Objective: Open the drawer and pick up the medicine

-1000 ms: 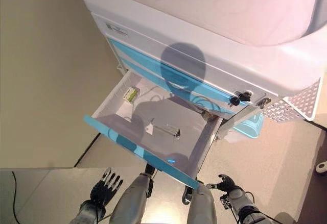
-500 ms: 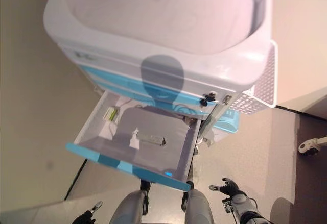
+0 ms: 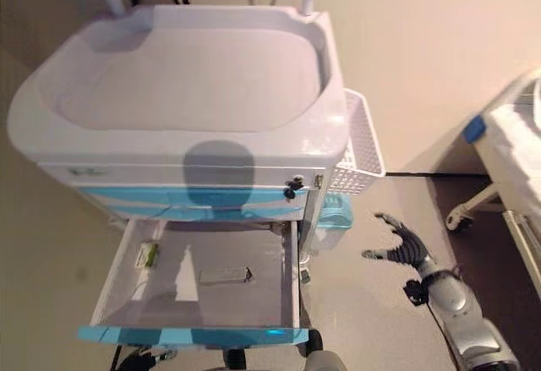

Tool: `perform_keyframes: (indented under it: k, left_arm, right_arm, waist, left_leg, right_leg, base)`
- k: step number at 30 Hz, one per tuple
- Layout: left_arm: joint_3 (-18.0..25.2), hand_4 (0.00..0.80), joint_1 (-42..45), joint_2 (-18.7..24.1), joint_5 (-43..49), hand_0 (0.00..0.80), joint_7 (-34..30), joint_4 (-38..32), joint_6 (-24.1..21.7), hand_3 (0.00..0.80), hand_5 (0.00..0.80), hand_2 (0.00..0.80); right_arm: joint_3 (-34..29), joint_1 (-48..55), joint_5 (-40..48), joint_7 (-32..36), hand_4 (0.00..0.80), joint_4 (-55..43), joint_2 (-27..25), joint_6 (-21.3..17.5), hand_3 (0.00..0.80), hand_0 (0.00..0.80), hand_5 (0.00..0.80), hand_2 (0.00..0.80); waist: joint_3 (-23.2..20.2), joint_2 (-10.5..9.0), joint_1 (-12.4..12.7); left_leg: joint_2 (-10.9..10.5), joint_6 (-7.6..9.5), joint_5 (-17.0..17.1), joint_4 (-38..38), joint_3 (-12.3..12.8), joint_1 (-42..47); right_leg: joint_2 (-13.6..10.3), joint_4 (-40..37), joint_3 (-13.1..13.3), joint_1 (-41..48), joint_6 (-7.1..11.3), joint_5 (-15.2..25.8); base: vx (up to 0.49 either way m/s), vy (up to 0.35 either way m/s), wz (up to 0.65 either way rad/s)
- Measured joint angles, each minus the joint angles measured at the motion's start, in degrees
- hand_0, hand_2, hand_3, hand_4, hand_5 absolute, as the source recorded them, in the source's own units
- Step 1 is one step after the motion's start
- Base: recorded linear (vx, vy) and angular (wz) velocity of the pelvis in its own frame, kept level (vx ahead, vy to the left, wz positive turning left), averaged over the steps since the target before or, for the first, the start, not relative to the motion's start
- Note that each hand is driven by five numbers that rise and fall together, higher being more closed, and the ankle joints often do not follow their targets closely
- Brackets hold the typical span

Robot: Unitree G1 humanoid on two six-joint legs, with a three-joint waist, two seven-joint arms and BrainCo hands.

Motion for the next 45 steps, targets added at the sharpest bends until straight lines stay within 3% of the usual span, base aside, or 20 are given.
perform_keyframes:
  k: [2, 4, 8, 11, 15, 20, 27, 29, 33, 38, 41, 45]
  left_arm:
    - [0.03, 0.0, 0.4, -0.15, 0.04, 0.0, -1.11, 0.61, -0.07, 0.0, 0.0, 0.0]
    - [0.0, 0.0, 0.53, -0.18, 0.14, 0.0, -1.74, 0.99, -0.04, 0.0, 0.0, 0.0]
    - [-0.48, 0.0, 0.33, -0.22, 0.2, 0.0, -2.8, 0.71, -0.36, 0.0, 0.0, 0.0]
    - [-0.46, 0.0, 0.46, -0.24, 0.16, 0.0, -3.5, 1.74, -0.4, 0.0, 0.0, 0.0]
    - [0.04, 0.0, 0.95, 0.0, -0.09, 0.0, -3.82, 2.66, -0.32, 0.0, 0.0, 0.0]
    - [0.08, 0.0, 0.48, 1.55, -0.14, 0.0, -4.06, 3.67, -0.36, 0.0, 0.0, 0.0]
    - [0.06, 0.0, 0.34, 3.23, -0.27, 0.0, -4.03, 3.49, -0.46, 0.0, 0.0, 0.0]
    - [0.06, 0.0, -0.05, 3.57, -0.28, 0.0, -4.02, 3.32, -0.44, 0.0, 0.0, 0.0]
    - [0.04, 0.0, -0.33, 3.81, -0.34, 0.0, -3.73, 2.93, -0.47, 0.0, 0.0, 0.0]
    - [-0.05, 0.0, -0.37, 3.99, -0.57, 0.0, -3.14, 2.02, -0.48, 0.0, 0.0, 0.0]
    - [-0.46, 0.0, -1.19, 4.54, -0.93, 0.0, -2.29, 1.94, -0.46, 0.0, 0.0, 0.0]
    - [-1.21, 0.0, -3.03, 5.04, -2.58, 0.0, -1.35, 0.2, -0.5, 0.0, 0.0, 0.0]
  right_arm:
    - [0.69, 0.17, 8.59, 7.39, 0.0, -8.09, -8.28, 0.07, 0.0, 0.0, 0.0, 0.0]
    - [0.91, -0.44, 15.06, 11.57, 0.0, -11.92, -13.1, 1.01, 0.0, 0.0, 0.0, 0.0]
    - [7.98, -8.15, 28.22, 18.25, 0.0, -14.62, -29.39, 4.38, 0.0, 0.0, 0.0, 0.0]
    - [12.57, -16.51, 31.2, 19.06, 0.0, -14.03, -35.42, 6.17, 0.0, 0.0, 0.0, 0.0]
    - [16.55, -22.1, 32.07, 20.26, 0.0, -14.86, -38.78, 6.95, 0.0, 0.0, 0.0, 0.0]
    - [24.87, -28.53, 34.65, 21.05, 0.0, -15.88, -36.76, 7.93, 0.0, 0.0, 0.0, 0.0]
    - [32.41, -35.92, 37.01, 21.27, 0.0, -15.52, -31.02, 8.83, 0.0, 0.0, 0.0, 0.0]
    - [35.04, -37.36, 37.67, 20.95, 0.0, -15.13, -28.0, 9.12, 0.0, 0.0, 0.0, 0.0]
    - [41.93, -39.86, 38.85, 20.82, 0.0, -14.68, -22.3, 10.4, 0.0, 0.0, 0.0, 0.0]
    - [43.01, -39.8, 38.86, 19.28, 0.0, -12.51, -16.77, 10.73, 0.0, 0.0, 0.0, 0.0]
    - [42.61, -39.42, 38.83, 16.01, 0.0, -6.9, -9.0, 10.58, 0.0, 0.0, 0.0, 0.0]
    - [41.48, -38.58, 38.01, 12.07, 0.0, -0.49, -1.98, 9.83, 0.0, 0.0, 0.0, 0.0]
  waist:
    - [-0.21, -0.46, 0.15]
    - [-0.29, -1.19, 0.27]
    - [0.23, -2.62, 1.38]
    - [0.81, -3.71, 2.14]
    - [1.34, -5.39, 2.95]
    - [0.82, -7.24, 4.52]
    - [1.05, -7.9, 6.39]
    - [1.69, -8.65, 6.15]
    - [3.29, -9.46, 8.21]
    - [5.08, -9.69, 9.19]
    - [6.51, -10.53, 9.55]
    - [10.02, -9.13, 10.79]
  left_leg:
    - [-0.02, 0.11, 0.07, -0.42, 1.35, 0.63]
    - [-0.36, 0.15, 0.09, -0.5, 1.81, 0.76]
    - [-0.36, 0.2, 0.13, -0.46, 2.47, 1.36]
    - [-0.34, 0.27, 0.21, -0.41, 2.41, 1.31]
    - [-0.54, 0.48, 0.42, -0.35, 1.8, 0.56]
    - [-1.0, 0.68, 0.63, -0.31, 0.07, -0.29]
    - [-1.64, 0.71, 0.68, -0.11, -2.31, -0.61]
    - [-1.62, 0.68, 0.68, -0.01, -2.35, -0.5]
    - [-1.98, 0.77, 0.78, 0.27, -3.6, -0.86]
    - [-2.45, 0.92, 0.9, 1.03, -4.53, -2.15]
    - [-2.52, 0.88, 0.85, 2.97, -5.48, -4.42]
    - [-2.61, 0.67, 0.66, 4.68, -5.85, -6.44]
  right_leg:
    - [-0.13, -1.26, 0.98, 0.29, 0.26, 0.99]
    - [-0.15, -1.64, 1.29, 0.4, 0.31, 1.41]
    - [-0.29, -1.93, 1.63, 0.89, 0.6, 1.6]
    - [-0.46, -2.56, 1.46, 1.12, 0.7, 2.21]
    - [-0.84, -2.67, 0.29, 1.13, 0.71, 2.25]
    - [-1.24, -2.88, -1.64, 1.26, 0.58, 2.34]
    - [-1.6, -3.39, -4.19, 2.55, 0.78, 2.13]
    - [-1.63, -3.4, -4.34, 2.78, 0.81, 2.02]
    - [-1.99, -3.38, -5.58, 3.27, 1.1, 1.8]
    - [-2.37, -3.17, -6.34, 2.76, 1.22, 1.72]
    - [-2.48, -2.18, -6.76, 1.43, 1.17, 1.65]
    - [-2.64, -1.02, -7.27, 0.03, 1.13, 1.62]
  base:
    - [-0.022, 0.068, -0.28]
    - [-0.021, 0.054, -0.17]
    - [-0.032, 0.039, -0.08]
    - [-0.033, 0.005, 0.01]
    - [-0.033, -0.001, 0.13]
    - [-0.001, 0.0, 0.19]
    - [0.007, 0.006, 0.17]
    - [-0.003, -0.01, 0.1]
    - [-0.019, -0.007, 0.14]
    - [-0.061, -0.012, 0.13]
    - [-0.061, 0.002, 0.14]
    - [-0.06, 0.01, 0.1]
